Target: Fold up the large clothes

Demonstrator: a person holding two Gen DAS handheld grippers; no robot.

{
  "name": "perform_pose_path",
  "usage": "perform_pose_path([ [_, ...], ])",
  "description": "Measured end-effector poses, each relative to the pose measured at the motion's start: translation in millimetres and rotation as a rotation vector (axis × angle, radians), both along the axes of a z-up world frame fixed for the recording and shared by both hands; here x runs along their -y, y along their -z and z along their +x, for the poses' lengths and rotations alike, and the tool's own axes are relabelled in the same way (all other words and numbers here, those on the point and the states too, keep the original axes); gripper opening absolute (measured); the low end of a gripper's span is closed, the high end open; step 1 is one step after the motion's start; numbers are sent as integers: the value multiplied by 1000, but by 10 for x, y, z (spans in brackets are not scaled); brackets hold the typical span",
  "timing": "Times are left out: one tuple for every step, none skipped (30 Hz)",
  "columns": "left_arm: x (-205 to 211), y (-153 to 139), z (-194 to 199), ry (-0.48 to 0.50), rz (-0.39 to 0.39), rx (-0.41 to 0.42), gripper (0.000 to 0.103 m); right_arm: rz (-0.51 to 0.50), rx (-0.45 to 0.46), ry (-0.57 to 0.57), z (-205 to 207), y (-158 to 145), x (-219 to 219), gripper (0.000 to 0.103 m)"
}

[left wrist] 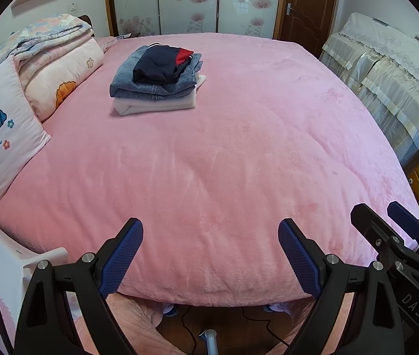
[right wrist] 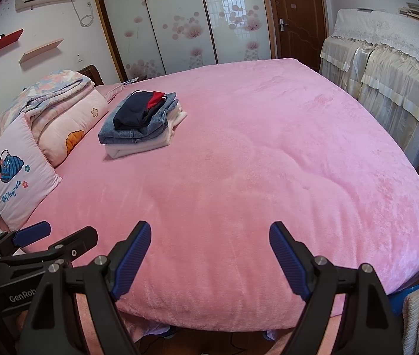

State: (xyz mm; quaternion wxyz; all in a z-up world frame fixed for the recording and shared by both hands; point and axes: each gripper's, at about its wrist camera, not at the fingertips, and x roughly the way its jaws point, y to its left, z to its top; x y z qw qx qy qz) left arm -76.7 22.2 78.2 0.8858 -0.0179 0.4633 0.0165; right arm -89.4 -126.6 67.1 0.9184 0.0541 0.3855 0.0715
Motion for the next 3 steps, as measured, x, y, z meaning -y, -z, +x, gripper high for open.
perform_pose_path([
  [-7,4,9,1,-1,-2,92,1,-1,1,-1,5,3,83],
  [-7,9,14,1,-2,-6,92,0,-3,2,0,9,4,83],
  [-12,15,15,2,-3,-8,92,0,-4,2,-2,12,5,83],
])
